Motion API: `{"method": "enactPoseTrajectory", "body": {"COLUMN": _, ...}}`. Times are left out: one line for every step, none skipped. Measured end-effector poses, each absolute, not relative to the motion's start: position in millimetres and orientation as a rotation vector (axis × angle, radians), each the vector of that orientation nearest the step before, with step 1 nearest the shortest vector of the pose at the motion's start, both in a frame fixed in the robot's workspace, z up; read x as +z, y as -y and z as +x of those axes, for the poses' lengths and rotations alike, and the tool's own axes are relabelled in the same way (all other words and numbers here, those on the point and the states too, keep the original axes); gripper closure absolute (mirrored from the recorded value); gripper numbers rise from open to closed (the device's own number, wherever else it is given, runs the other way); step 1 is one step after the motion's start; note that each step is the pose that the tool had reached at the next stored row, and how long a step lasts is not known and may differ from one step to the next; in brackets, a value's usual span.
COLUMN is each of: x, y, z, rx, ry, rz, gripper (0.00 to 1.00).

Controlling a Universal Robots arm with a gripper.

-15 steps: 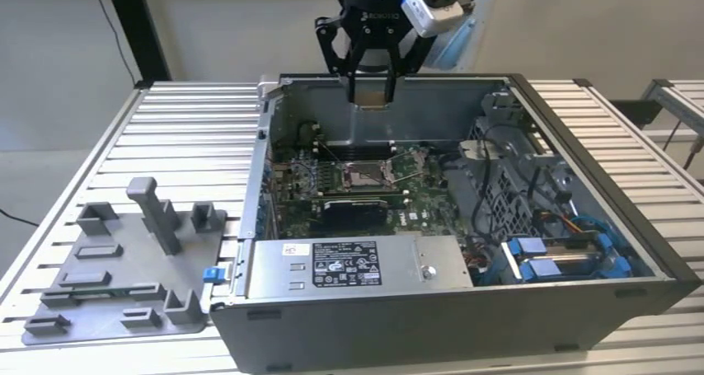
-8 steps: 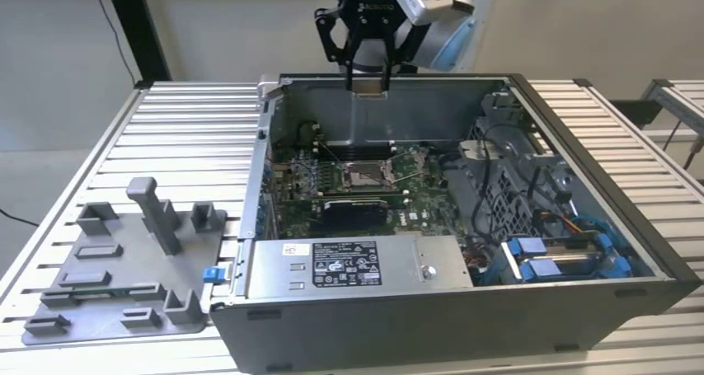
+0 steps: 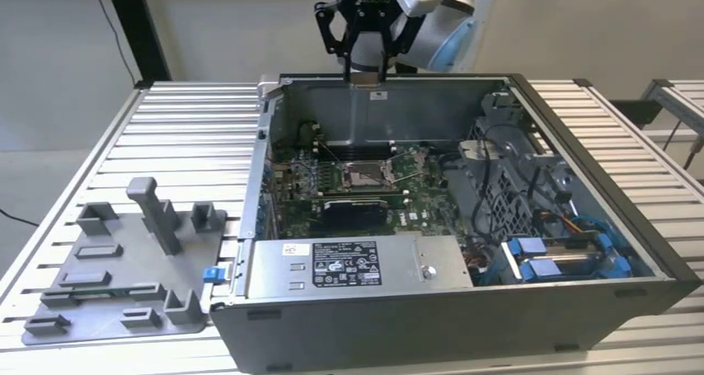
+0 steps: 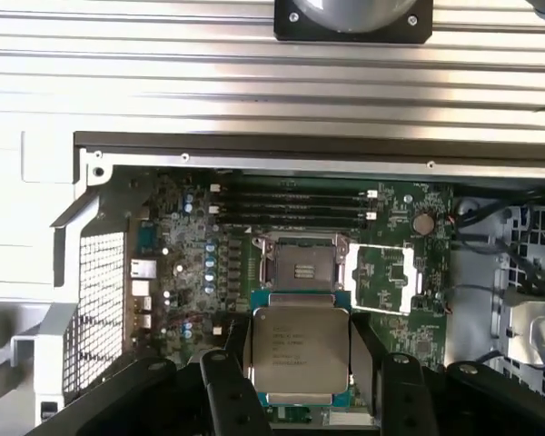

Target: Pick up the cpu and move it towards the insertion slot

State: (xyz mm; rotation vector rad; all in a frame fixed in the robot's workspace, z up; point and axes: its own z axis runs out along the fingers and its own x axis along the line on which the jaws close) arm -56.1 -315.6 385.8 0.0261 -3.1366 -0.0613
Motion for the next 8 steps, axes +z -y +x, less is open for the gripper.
{"method": "enactPoseTrajectory", "body": {"x": 386, "y": 313, "z": -56, "rx": -0.061, "ry": 3.137, "rz": 0.027, "gripper": 1.0}}
{"method": "enactPoseTrajectory", "body": {"x": 385, "y": 310, "z": -56, "rx": -0.061, "ry": 3.137, "rz": 0.027, "gripper": 1.0}}
{"method": "enactPoseTrajectory", "body": {"x": 385, "y": 308, "z": -56, "rx": -0.061, "ry": 3.137, "rz": 0.027, "gripper": 1.0}}
{"method": "enactPoseTrajectory", "body": {"x": 385, "y": 306, "z": -56, "rx": -0.061, "ry": 3.137, "rz": 0.028, "gripper": 1.0}}
{"method": "enactPoseTrajectory", "body": {"x": 385, "y": 303, "z": -56, "rx": -0.061, "ry": 3.137, "rz": 0.028, "gripper": 1.0}}
{"method": "enactPoseTrajectory", "body": {"x": 385, "y": 302, "z": -56, "rx": -0.061, "ry": 3.137, "rz": 0.028, "gripper": 1.0}}
{"method": "enactPoseTrajectory", "body": {"x": 385, "y": 302, "z": -56, "rx": -0.061, "ry": 3.137, "rz": 0.028, "gripper": 1.0}}
{"method": "enactPoseTrajectory", "body": {"x": 385, "y": 302, "z": -56, "rx": -0.061, "ry": 3.137, "rz": 0.028, "gripper": 1.0}}
